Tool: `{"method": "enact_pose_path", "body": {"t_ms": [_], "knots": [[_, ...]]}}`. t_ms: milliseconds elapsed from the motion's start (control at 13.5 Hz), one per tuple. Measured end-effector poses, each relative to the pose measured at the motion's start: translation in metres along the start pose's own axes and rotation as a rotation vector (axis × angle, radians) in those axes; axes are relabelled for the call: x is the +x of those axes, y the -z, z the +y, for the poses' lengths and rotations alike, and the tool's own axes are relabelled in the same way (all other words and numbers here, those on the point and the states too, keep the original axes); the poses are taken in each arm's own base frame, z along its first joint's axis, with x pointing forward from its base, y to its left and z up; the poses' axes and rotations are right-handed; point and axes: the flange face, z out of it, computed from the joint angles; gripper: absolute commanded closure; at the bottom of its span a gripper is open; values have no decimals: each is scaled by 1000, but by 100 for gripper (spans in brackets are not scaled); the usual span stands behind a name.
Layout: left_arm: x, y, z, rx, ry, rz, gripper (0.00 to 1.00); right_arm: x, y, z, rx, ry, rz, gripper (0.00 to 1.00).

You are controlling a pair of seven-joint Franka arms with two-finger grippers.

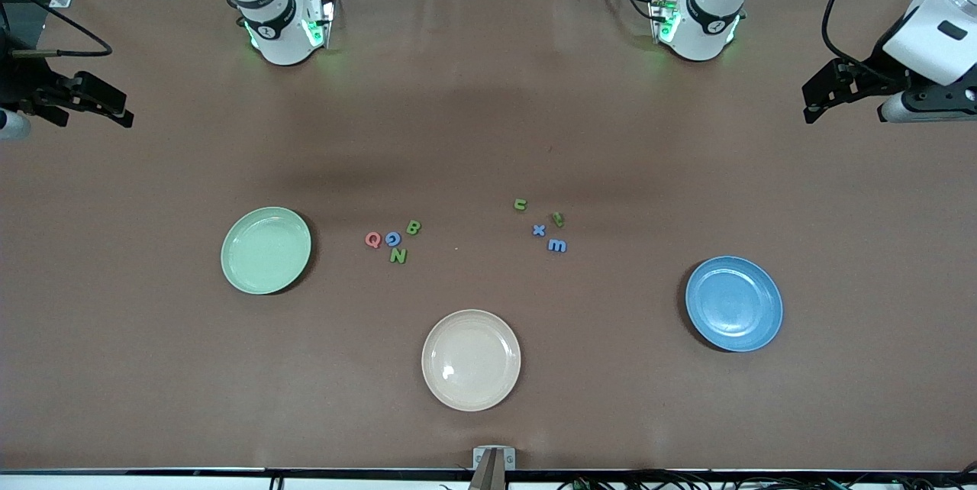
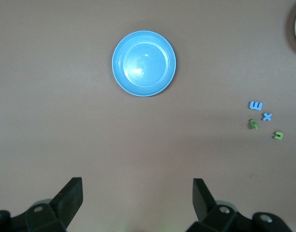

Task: Sort upper and lower case letters into plates
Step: 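Reach the left gripper toward the blue E letter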

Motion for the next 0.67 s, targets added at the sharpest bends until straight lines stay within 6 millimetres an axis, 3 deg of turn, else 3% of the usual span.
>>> {"method": "enact_pose_path", "body": {"t_ms": [445, 668], "knots": [[3, -4, -10, 1, 19, -15, 0, 0, 0, 0, 0, 0, 0, 0], [22, -40, 16, 2, -6, -63, 0, 0, 0, 0, 0, -1, -1, 0]]}}
